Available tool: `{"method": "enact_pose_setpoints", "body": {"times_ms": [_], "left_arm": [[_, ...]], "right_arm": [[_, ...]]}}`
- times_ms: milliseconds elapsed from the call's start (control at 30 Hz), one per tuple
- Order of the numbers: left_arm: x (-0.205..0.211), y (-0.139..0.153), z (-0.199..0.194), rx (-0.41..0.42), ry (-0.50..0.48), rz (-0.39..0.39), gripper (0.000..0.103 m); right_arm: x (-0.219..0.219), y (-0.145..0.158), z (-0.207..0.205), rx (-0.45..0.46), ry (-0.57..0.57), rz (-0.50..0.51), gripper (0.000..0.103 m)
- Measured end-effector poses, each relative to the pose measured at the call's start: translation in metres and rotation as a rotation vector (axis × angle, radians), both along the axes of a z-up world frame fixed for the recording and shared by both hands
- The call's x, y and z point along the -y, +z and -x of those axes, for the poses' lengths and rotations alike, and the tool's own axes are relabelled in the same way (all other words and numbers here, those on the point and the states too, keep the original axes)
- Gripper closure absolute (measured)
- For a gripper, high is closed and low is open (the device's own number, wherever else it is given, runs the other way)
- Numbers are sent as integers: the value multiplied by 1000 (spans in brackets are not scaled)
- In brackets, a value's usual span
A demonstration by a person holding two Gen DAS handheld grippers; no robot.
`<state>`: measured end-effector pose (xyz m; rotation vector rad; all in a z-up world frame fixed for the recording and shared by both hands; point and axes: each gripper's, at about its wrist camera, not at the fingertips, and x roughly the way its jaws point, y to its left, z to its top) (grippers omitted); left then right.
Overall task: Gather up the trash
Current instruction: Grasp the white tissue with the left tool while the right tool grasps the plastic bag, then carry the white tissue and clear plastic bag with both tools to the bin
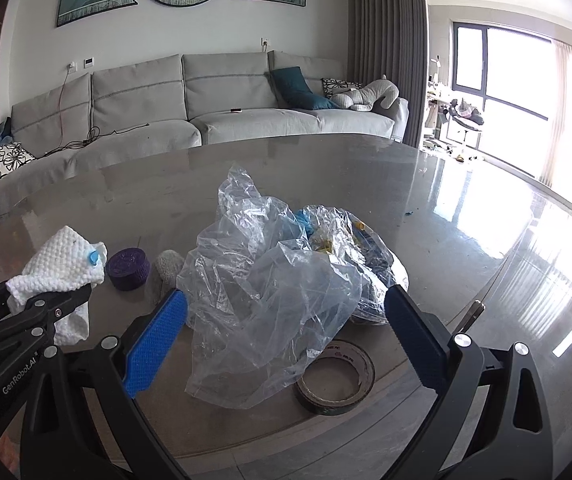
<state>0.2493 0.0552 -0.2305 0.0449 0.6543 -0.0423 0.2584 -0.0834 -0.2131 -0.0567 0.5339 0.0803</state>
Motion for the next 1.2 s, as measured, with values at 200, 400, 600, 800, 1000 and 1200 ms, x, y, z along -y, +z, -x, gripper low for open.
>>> {"method": "enact_pose_setpoints", "body": {"times_ms": [200, 400, 600, 800, 1000, 1200], "left_arm": [[1, 0, 3, 10, 7, -4, 86], [1, 3, 4, 10, 17, 5, 86], [1, 12, 8, 31, 12, 17, 86], [-1, 24, 17, 54, 3, 25, 86], [-3, 41, 33, 78, -8, 35, 86], [3, 57, 65, 123, -55, 19, 86]], "right_arm": [[-4, -12, -13, -98, 40, -19, 78], [-10, -8, 1, -65, 76, -27, 99], [-17, 21, 13, 0, 108, -4, 99], [-14, 47, 28, 62, 103, -1, 99], [-13, 57, 46, 82, 87, -2, 99], [-4, 68, 80, 98, 62, -13, 99]]}}
